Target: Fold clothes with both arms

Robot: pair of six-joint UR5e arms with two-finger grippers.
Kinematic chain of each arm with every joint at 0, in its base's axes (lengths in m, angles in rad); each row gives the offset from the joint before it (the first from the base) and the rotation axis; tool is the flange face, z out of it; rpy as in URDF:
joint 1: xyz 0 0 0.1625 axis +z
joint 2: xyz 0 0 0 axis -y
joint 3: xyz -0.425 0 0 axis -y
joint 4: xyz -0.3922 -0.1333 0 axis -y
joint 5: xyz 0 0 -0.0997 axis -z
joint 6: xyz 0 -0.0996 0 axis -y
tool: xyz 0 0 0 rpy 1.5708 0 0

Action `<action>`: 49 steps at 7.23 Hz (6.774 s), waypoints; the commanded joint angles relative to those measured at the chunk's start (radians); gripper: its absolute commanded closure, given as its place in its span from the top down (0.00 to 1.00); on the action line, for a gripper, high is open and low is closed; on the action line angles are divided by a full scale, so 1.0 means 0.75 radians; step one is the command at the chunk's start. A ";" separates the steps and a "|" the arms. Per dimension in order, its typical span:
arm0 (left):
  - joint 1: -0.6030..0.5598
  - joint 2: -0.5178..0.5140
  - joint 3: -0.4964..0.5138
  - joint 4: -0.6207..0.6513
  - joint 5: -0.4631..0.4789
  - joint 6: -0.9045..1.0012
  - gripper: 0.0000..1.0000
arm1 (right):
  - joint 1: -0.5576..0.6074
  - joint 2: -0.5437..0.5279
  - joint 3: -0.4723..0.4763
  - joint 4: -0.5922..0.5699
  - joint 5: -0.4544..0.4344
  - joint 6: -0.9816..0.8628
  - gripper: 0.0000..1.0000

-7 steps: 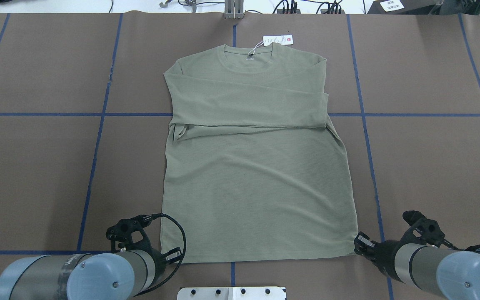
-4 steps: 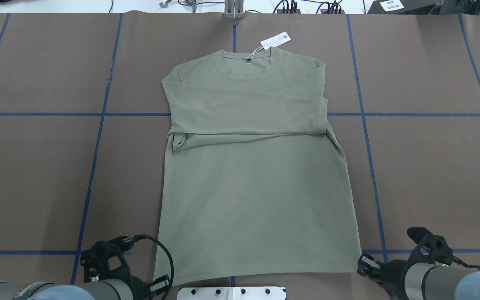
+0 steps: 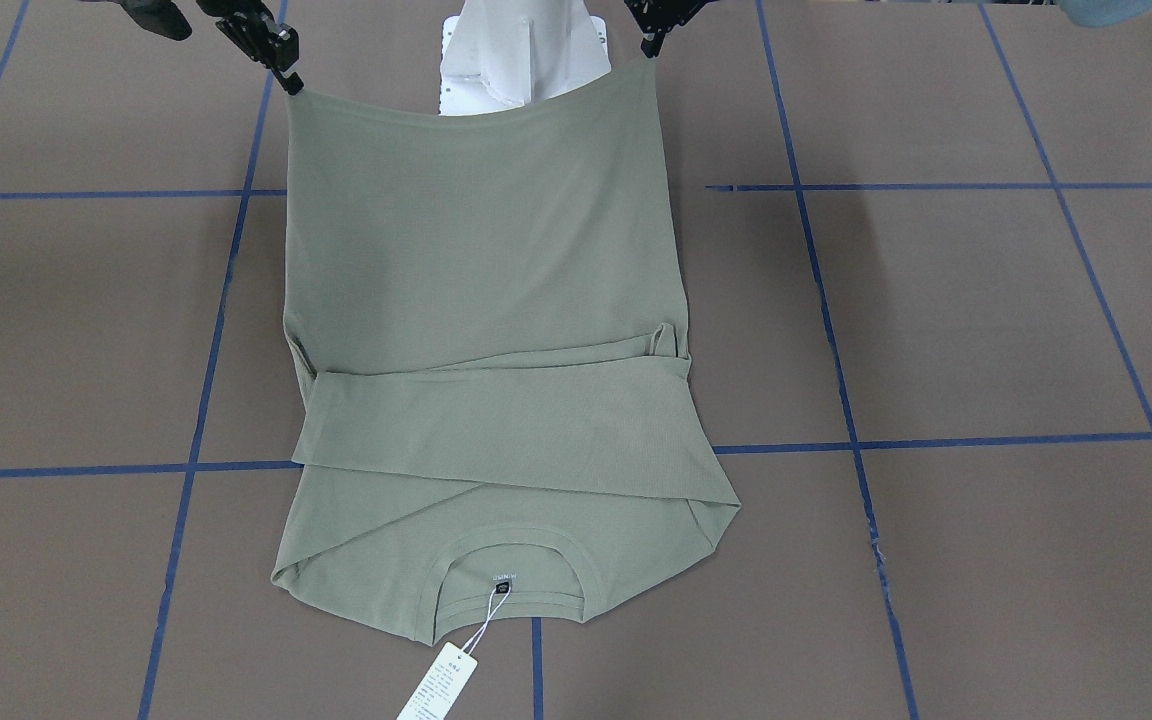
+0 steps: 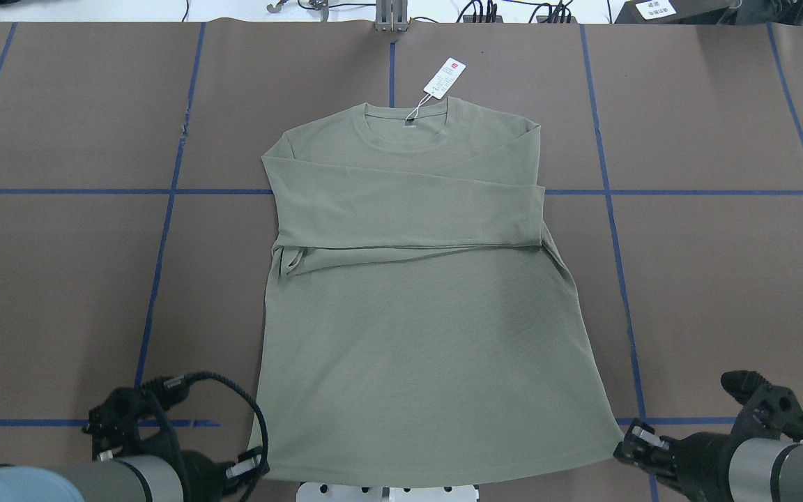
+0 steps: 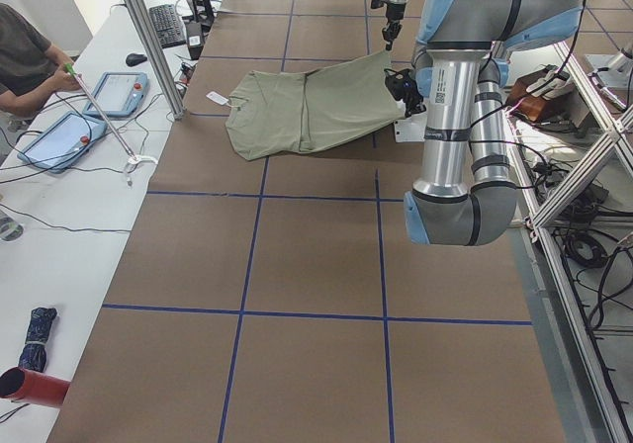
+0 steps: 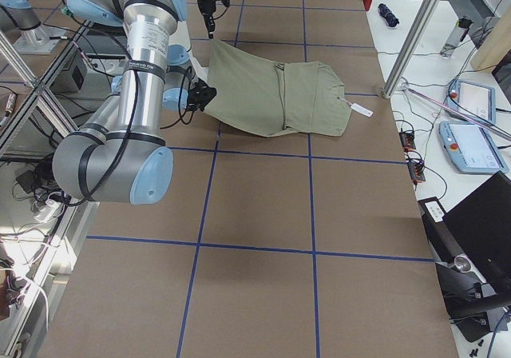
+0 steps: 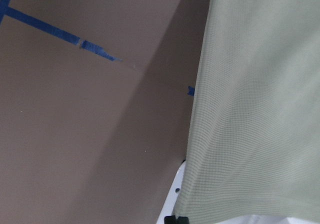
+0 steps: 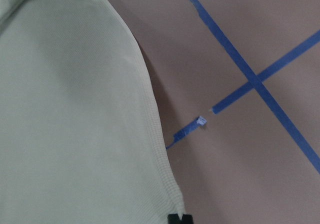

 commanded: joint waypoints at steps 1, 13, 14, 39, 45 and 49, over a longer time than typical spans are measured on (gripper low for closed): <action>-0.319 -0.142 0.127 0.004 -0.045 0.302 0.00 | 0.390 0.101 -0.063 -0.042 0.227 -0.336 0.00; -0.894 -0.531 1.604 -1.039 0.019 0.635 0.26 | 1.092 1.521 -1.676 -0.384 0.523 -1.152 0.18; -0.894 -0.529 1.604 -1.045 0.019 0.637 0.51 | 1.092 1.541 -1.684 -0.384 0.523 -1.154 0.36; -0.722 -0.318 0.946 -0.904 -0.502 0.426 0.68 | 0.220 0.206 -0.271 -0.022 0.496 -0.286 0.00; -0.556 -0.292 0.962 -0.857 -0.491 0.299 0.74 | -0.127 0.210 -0.189 -0.032 0.470 -0.126 1.00; -0.485 -0.284 1.029 -0.857 -0.460 0.299 0.68 | 0.517 0.303 -0.351 -0.032 0.484 -0.266 1.00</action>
